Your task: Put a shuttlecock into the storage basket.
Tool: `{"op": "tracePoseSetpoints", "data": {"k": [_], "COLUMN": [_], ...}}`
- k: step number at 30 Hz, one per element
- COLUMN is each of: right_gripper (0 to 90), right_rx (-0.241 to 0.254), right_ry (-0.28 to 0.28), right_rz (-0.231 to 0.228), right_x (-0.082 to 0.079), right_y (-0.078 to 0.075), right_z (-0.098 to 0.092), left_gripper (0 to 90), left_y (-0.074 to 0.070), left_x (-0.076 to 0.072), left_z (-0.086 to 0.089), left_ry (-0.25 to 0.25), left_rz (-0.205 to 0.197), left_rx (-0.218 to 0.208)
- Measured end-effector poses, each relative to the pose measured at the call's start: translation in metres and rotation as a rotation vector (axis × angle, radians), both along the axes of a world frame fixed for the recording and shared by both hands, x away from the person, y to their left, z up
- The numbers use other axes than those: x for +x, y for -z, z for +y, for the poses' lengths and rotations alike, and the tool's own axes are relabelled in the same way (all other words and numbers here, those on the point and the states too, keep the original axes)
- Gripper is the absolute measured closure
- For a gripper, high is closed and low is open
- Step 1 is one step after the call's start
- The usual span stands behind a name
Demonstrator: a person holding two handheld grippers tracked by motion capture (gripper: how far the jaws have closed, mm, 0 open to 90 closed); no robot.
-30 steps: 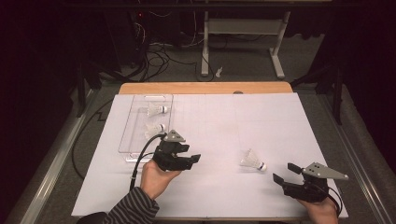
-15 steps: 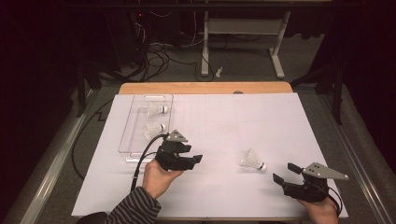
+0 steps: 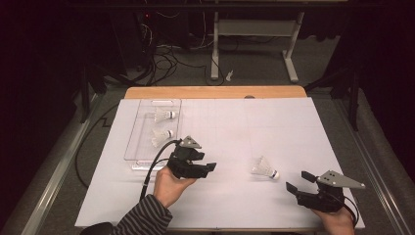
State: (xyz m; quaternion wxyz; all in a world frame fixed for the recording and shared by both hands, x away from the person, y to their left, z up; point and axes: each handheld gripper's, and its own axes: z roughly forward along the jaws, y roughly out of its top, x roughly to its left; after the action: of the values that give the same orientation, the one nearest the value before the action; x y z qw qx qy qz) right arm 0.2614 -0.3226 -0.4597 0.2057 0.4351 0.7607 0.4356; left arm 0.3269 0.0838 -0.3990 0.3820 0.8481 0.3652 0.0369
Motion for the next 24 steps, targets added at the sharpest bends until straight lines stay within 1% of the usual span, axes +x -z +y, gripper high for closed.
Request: {"op": "tracePoseSetpoints", "data": {"k": [5, 8, 17, 24], "right_gripper": [26.8, 26.8, 26.8, 26.8], "right_rx": [0.0, 0.001, 0.0, 0.0], "right_ry": [0.0, -0.002, -0.001, -0.001], "right_rz": [0.0, -0.001, -0.001, -0.002], "right_x": [0.0, 0.0, 0.0, 0.0], "right_y": [0.0, 0.0, 0.0, 0.0], "right_z": [0.0, 0.0, 0.0, 0.0], "left_gripper": [42.2, 41.7, 41.6, 41.6], "left_y": [0.0, 0.0, -0.001, -0.001], "left_x": [0.002, 0.003, 0.005, 0.008], "left_z": [-0.004, -0.007, -0.019, -0.025], "left_ry": [0.004, 0.01, 0.034, 0.045], "left_rz": [0.006, 0.008, 0.008, 0.011], "left_rx": [0.005, 0.019, 0.026, 0.032]}}
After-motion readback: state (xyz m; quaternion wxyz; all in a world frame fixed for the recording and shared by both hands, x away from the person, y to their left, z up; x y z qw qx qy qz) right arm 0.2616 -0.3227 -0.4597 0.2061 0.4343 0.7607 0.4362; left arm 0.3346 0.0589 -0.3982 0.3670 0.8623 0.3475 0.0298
